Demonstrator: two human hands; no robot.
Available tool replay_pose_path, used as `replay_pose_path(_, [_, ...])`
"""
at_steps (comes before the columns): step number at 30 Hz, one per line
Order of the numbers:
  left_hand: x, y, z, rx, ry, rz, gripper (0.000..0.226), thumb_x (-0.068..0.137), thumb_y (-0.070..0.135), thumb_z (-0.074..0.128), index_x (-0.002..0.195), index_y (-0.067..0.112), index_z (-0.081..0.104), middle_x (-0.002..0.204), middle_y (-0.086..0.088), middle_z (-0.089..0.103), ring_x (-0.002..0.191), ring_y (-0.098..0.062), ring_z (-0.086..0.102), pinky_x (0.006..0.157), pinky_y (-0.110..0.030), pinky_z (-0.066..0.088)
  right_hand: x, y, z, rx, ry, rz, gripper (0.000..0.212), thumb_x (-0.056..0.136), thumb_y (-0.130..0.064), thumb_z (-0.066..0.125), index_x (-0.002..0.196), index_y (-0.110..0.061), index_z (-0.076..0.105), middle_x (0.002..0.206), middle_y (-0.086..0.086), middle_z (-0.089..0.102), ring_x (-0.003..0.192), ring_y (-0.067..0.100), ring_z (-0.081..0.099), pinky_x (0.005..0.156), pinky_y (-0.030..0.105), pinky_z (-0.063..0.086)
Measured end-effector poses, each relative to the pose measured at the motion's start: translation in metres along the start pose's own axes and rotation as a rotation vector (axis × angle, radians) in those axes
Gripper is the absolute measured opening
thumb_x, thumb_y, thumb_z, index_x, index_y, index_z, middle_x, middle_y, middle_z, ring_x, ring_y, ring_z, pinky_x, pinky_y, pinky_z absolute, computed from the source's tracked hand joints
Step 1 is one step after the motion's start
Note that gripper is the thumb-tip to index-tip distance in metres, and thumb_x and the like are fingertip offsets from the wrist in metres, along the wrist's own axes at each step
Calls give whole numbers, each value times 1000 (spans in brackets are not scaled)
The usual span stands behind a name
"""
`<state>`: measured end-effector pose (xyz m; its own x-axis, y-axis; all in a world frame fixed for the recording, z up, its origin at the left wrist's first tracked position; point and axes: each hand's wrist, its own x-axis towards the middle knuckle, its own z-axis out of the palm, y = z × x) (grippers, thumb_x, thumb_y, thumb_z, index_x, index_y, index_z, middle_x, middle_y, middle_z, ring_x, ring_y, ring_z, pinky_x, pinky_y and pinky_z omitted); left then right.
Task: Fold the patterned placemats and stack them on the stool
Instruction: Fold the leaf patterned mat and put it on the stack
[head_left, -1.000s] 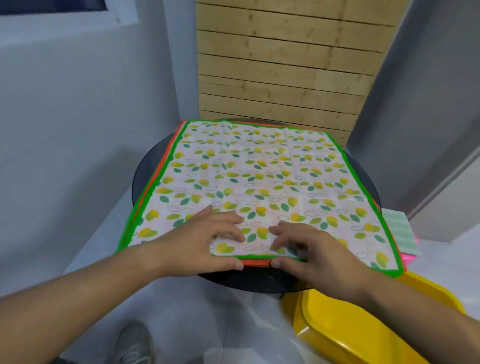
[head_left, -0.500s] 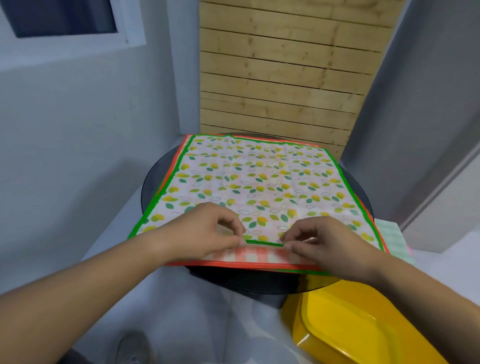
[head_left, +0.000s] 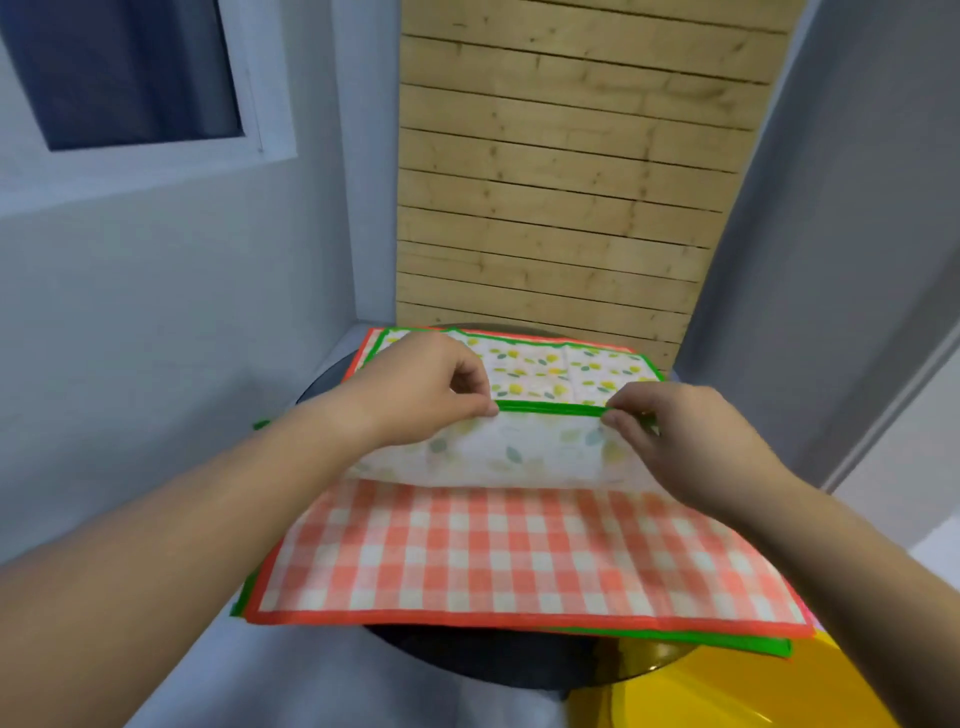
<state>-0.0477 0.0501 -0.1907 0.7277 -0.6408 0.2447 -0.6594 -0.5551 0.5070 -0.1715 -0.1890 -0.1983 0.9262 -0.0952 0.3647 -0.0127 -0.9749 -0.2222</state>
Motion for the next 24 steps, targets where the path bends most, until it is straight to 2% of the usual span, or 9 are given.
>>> replay_pose_path(1, [11, 0, -3, 73, 33, 5, 16, 82, 40, 78, 75, 27, 73, 84, 15, 73, 87, -9, 67, 83, -38, 54, 10, 1, 4, -92, 80, 11, 16, 98, -33, 56, 88, -28, 68, 82, -9, 66, 77, 15, 57, 59, 31, 40])
replay_pose_path(3, [34, 1, -6, 209, 97, -5, 17, 85, 44, 74, 81, 28, 73, 92, 17, 70, 94, -14, 64, 88, -38, 51, 32, 6, 15, -218, 202, 4, 15, 96, -30, 57, 90, -24, 69, 84, -1, 67, 85, 28, 60, 62, 35, 37])
replay_pose_path(5, [56, -2, -2, 300, 143, -14, 17, 88, 44, 71, 87, 28, 73, 97, 14, 68, 101, -18, 61, 93, -36, 45, 54, 13, 30, -246, 253, 14, 11, 93, -27, 61, 89, -23, 71, 86, 1, 69, 90, 34, 60, 71, 37, 34])
replay_pose_path(7, [77, -10, 7, 343, 149, -43, 16, 90, 43, 68, 90, 27, 73, 104, 11, 71, 107, -21, 60, 93, -35, 42, 73, 23, 46, -217, 238, 68, 11, 92, -29, 61, 91, -27, 72, 91, -1, 69, 96, 32, 60, 80, 38, 34])
replay_pose_path(10, [97, -31, 29, 294, 127, -118, 15, 93, 38, 65, 91, 24, 71, 104, 8, 72, 103, -22, 62, 83, -32, 42, 96, 40, 71, -194, 172, 126, 15, 94, -35, 57, 94, -30, 71, 97, -4, 70, 101, 27, 58, 96, 37, 31])
replay_pose_path(14, [117, -60, 63, 194, 97, -218, 18, 93, 36, 64, 81, 23, 64, 95, 7, 70, 96, -20, 62, 78, -32, 46, 118, 61, 104, -162, 39, 203, 22, 97, -39, 50, 96, -30, 70, 100, -3, 68, 107, 22, 57, 118, 43, 11])
replay_pose_path(17, [128, -76, 88, 172, 105, -275, 19, 94, 38, 62, 83, 22, 61, 94, 6, 68, 94, -22, 60, 82, -33, 45, 130, 71, 126, -89, -47, 255, 22, 96, -40, 50, 97, -30, 69, 104, -2, 67, 110, 24, 56, 116, 43, 15])
replay_pose_path(20, [129, -88, 110, 188, 118, -279, 18, 96, 38, 59, 84, 25, 58, 90, 5, 66, 92, -23, 60, 89, -37, 43, 136, 80, 145, 2, -111, 303, 20, 95, -42, 52, 95, -31, 68, 107, -3, 65, 110, 24, 54, 100, 40, 31])
replay_pose_path(24, [128, -101, 128, 242, 161, -223, 16, 98, 39, 56, 86, 29, 57, 94, 5, 59, 94, -20, 54, 87, -37, 42, 132, 90, 165, 55, -96, 308, 13, 92, -43, 58, 90, -32, 64, 109, -2, 60, 112, 25, 49, 90, 40, 39])
